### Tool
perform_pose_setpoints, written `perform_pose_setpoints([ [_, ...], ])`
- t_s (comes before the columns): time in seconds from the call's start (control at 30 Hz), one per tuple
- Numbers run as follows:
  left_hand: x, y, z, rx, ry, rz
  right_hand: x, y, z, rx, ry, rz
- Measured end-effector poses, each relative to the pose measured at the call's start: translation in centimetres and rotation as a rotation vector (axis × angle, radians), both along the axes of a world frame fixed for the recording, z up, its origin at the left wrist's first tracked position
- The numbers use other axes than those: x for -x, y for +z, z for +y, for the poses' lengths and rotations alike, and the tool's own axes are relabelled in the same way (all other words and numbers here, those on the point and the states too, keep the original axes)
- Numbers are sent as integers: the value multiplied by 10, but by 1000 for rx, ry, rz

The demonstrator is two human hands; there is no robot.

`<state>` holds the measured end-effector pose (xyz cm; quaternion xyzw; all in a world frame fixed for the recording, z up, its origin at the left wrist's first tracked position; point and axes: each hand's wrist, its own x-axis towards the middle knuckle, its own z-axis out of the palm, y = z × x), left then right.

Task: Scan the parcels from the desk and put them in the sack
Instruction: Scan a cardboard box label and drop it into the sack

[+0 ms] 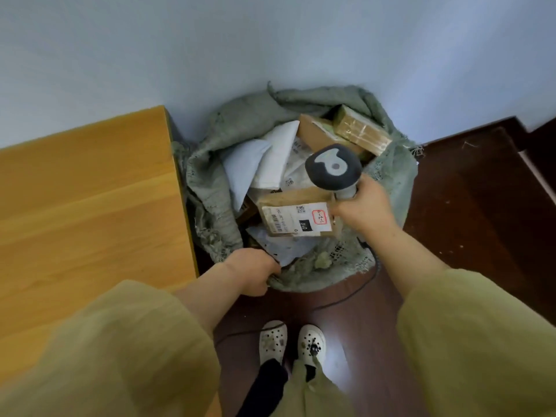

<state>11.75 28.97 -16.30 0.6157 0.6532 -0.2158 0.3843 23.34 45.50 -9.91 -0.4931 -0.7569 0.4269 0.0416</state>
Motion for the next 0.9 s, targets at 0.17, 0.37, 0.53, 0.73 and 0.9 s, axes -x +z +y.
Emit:
perform_pose_setpoints([
  [0.17,2,0,-4,-47,9,-9,-3,-2,-15,82,-90,-2],
  [0.37,-5,-5,-5,-107,-2,2,-29,0,-44,267,-282,32],
  [0.53,-12,-4,-10,-70,14,21,-53,12,-74,398,-380,141],
  [0.73,-26,18,-32,-74,23,78,-74,25,-109,487,-409,178],
  [0.9,-47,60,-74,-188,140,143,-95,45,-157,570,-361,278],
])
